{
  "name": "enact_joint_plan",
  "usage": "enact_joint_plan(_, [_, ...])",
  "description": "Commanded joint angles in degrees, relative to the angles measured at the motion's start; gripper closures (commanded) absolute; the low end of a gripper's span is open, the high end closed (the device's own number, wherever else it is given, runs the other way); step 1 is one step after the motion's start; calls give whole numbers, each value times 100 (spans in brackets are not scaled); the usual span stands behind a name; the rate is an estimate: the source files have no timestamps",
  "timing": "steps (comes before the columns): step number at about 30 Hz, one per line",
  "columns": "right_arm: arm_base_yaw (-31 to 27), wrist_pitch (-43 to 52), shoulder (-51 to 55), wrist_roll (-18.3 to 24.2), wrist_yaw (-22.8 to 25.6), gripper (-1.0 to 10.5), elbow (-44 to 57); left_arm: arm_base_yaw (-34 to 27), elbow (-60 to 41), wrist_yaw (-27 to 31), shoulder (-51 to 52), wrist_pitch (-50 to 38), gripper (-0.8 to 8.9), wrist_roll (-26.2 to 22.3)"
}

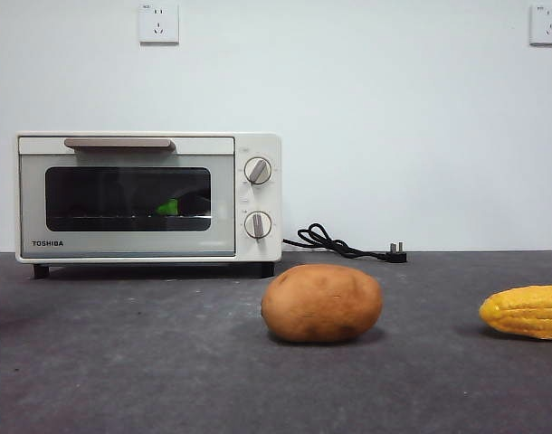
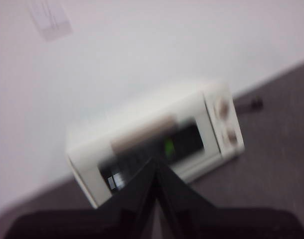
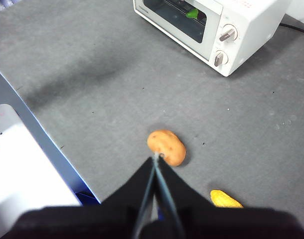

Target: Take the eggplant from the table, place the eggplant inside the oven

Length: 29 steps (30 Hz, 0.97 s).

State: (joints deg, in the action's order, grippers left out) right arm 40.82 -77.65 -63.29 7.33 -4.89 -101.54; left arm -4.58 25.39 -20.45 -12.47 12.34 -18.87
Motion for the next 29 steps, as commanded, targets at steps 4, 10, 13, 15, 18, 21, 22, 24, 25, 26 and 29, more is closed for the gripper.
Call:
enact_joint_plan(4, [9,-133,-20,24,2,946,20,13,-1272,269,566,-81,818,74])
enact_joint_plan(10, [9,-133,-31,24,0,946,20,13,-2037,693,970,-79,818,345])
enact_joint_plan(13, [9,-133,-31,24,2,946,20,13,-2302,892,1174,-72,818,623])
enact_joint_plan(15, [9,-133,-31,24,2,946,20,13,-2422,1003,1224,-90,817,817])
enact_joint_plan(18, [9,-133,-31,24,0,946,20,15,-2424,1167,1224,-103,818,944])
enact_joint_plan(21, [9,-133,-31,24,9,946,17,17,-2424,1357,1224,-87,818,1161])
enact_joint_plan(22, [9,-133,-33,24,15,946,17,17,-2424,1401,1224,-85,818,1252])
enact_joint_plan(24, [9,-133,-33,24,22,946,17,17,-2424,1451,1224,-83,818,1412])
enact_joint_plan(25, [9,-133,-33,24,22,946,17,17,-2424,1449,1224,-85,817,1440])
enact_joint_plan(26, [9,-133,-31,24,22,946,17,17,-2424,1447,1224,-92,817,1443])
enact_joint_plan(29, [9,-133,-33,24,24,946,17,17,-2422,1408,1224,-120,818,1440])
